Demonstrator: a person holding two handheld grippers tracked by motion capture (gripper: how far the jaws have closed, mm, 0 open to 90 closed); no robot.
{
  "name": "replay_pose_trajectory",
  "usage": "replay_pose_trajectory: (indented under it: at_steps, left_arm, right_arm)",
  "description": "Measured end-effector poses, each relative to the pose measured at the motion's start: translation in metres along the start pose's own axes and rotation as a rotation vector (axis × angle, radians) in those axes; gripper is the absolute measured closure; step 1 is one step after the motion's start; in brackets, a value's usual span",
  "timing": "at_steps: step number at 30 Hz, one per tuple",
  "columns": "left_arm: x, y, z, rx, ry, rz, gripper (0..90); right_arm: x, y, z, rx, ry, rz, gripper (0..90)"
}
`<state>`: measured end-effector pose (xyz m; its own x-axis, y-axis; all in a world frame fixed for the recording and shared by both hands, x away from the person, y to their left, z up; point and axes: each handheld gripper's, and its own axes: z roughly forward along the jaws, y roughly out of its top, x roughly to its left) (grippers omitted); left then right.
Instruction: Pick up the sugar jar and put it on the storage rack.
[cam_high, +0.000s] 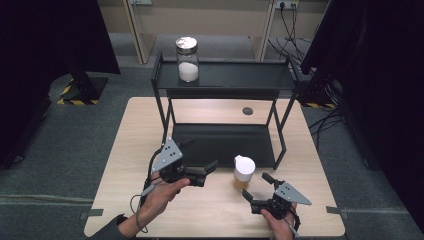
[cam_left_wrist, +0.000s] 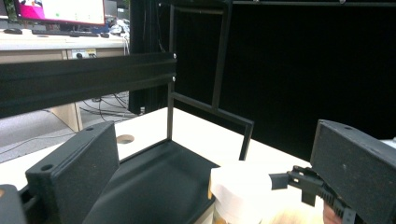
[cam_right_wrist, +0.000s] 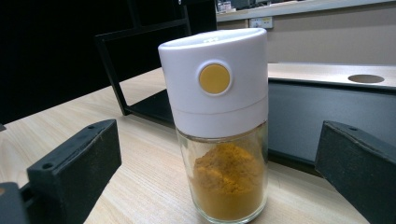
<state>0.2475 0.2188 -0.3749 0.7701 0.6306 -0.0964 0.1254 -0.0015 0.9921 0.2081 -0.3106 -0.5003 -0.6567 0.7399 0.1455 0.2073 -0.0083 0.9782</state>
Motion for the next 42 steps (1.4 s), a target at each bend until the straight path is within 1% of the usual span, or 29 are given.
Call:
replay_pose_trajectory:
  at_steps: [2, 3, 5, 6, 9, 13, 17, 18, 20, 22, 23, 24, 26, 28, 29, 31, 33, 35, 36, 42]
  left_arm:
    - [0.001, -0.009, 0.001, 0.012, -0.01, -0.01, 0.4]
    - [0.001, -0.009, 0.001, 0.012, -0.01, -0.01, 0.4]
    - [0.002, -0.018, 0.002, 0.019, -0.018, -0.018, 0.4]
    - [0.002, -0.018, 0.002, 0.019, -0.018, -0.018, 0.4]
    - [0.003, -0.028, 0.003, 0.022, -0.025, -0.029, 0.4]
    - [0.003, -0.041, 0.002, 0.024, -0.024, -0.024, 0.5]
    - [0.004, -0.053, 0.001, 0.028, -0.026, -0.033, 0.5]
    - [0.004, -0.058, 0.001, 0.024, -0.027, -0.038, 0.5]
    - [0.004, -0.061, 0.0, 0.018, -0.027, -0.04, 0.5]
    - [0.004, -0.066, -0.001, 0.005, -0.028, -0.035, 0.5]
    - [0.003, -0.071, -0.001, -0.003, -0.026, -0.025, 0.5]
    - [0.003, -0.071, -0.001, -0.003, -0.026, -0.025, 0.5]
    - [0.002, -0.076, -0.002, -0.011, -0.027, -0.029, 0.5]
    - [0.0, -0.082, -0.002, -0.02, -0.019, -0.03, 0.7]
    - [0.0, -0.084, -0.002, -0.015, -0.021, -0.026, 0.7]
    - [0.001, -0.091, -0.001, -0.008, -0.029, -0.033, 0.6]
    - [0.002, -0.093, -0.001, -0.007, -0.03, -0.034, 0.7]
    - [0.002, -0.101, 0.0, -0.011, -0.034, -0.029, 0.6]
    - [0.002, -0.101, 0.0, -0.011, -0.034, -0.029, 0.7]
    - [0.003, -0.113, 0.0, -0.002, -0.028, -0.012, 0.6]
  right_arm:
    - [0.0, 0.0, 0.0, 0.001, 0.0, 0.001, 0.7]
    - [0.0, 0.0, 0.0, 0.001, 0.0, 0.0, 0.7]
    - [0.0, 0.0, 0.0, 0.0, 0.001, 0.0, 0.7]
    - [0.0, 0.0, 0.0, 0.0, 0.001, 0.0, 0.7]
    - [0.0, 0.0, 0.0, 0.0, 0.0, 0.0, 0.7]
    - [0.0, 0.0, 0.0, 0.001, 0.001, 0.001, 0.7]
    - [0.0, 0.0, 0.001, 0.002, 0.001, 0.002, 0.7]
    - [0.0, 0.0, 0.001, 0.002, 0.002, 0.002, 0.7]
    - [0.0, 0.0, 0.001, 0.002, 0.002, 0.001, 0.7]
    - [-0.001, -0.001, 0.0, 0.002, 0.0, 0.001, 0.7]
    - [-0.001, -0.001, 0.0, 0.0, -0.001, 0.005, 0.7]
    - [-0.001, -0.001, 0.0, -0.001, -0.001, 0.006, 0.7]
    - [-0.001, 0.0, 0.0, 0.0, 0.0, 0.005, 0.7]
    - [-0.001, 0.0, 0.0, 0.0, 0.003, 0.0, 0.7]
    - [-0.001, 0.0, 0.0, 0.0, 0.003, 0.0, 0.7]
    - [-0.001, 0.0, 0.0, 0.001, 0.004, -0.001, 0.7]
    - [-0.001, 0.0, -0.001, -0.003, 0.006, 0.003, 0.7]
    - [-0.001, -0.001, -0.001, -0.004, 0.007, 0.003, 0.7]
    - [-0.001, -0.001, -0.001, -0.004, 0.007, 0.003, 0.7]
    - [-0.001, -0.001, -0.002, -0.007, 0.009, -0.005, 0.7]
